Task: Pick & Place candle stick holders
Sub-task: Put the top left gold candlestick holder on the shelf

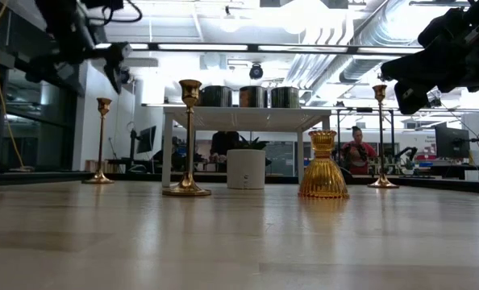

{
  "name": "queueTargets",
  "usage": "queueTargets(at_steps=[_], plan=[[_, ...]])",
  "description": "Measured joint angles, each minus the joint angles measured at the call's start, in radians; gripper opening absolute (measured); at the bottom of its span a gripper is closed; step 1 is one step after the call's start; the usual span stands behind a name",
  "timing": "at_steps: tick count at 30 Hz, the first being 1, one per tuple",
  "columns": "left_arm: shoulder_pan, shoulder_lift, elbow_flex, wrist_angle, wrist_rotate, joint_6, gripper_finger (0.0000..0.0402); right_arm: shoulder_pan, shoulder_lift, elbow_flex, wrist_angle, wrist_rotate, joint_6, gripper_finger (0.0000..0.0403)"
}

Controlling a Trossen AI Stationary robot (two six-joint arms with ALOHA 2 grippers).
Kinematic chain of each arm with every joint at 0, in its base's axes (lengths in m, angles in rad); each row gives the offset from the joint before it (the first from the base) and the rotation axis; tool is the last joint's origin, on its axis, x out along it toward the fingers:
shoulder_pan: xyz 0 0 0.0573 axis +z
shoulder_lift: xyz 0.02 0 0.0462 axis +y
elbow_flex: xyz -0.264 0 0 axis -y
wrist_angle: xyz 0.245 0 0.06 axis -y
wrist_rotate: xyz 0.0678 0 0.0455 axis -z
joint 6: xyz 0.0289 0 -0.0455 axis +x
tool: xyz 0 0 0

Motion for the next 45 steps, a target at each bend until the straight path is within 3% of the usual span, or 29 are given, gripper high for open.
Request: queueTargets(at_steps=[5, 13, 20, 30, 36, 45], plan=[[-0.003, -0.022, -0.161, 0.205, -0.001, 0.023, 0.0388, 0.000, 0.000, 0.000, 0.000, 0.000, 0.000, 0.0003], [-0.003, -0.021, -0.356, 0.511, -0.071, 0.210, 0.0388, 0.000, 0.000, 0.000, 0.000, 0.000, 0.000, 0.0003], [-0.003, -0.026, -0.409, 0.533, -0.076, 0.219, 0.0388, 0.000, 0.000, 0.000, 0.000, 0.000, 0.000, 0.0003], [-0.001, -0.090, -0.518, 0.678, -0.177, 0.219, 0.0388, 0.000, 0.000, 0.000, 0.000, 0.000, 0.000, 0.0003], [0.059, -0.085, -0.577, 0.791, -0.187, 0.285, 0.0388, 0.000, 0.000, 0.000, 0.000, 0.000, 0.000, 0.0003], [0.124, -0.082, -0.594, 0.835, -0.249, 0.291, 0.0388, 0.000, 0.000, 0.000, 0.000, 0.000, 0.000, 0.0003]])
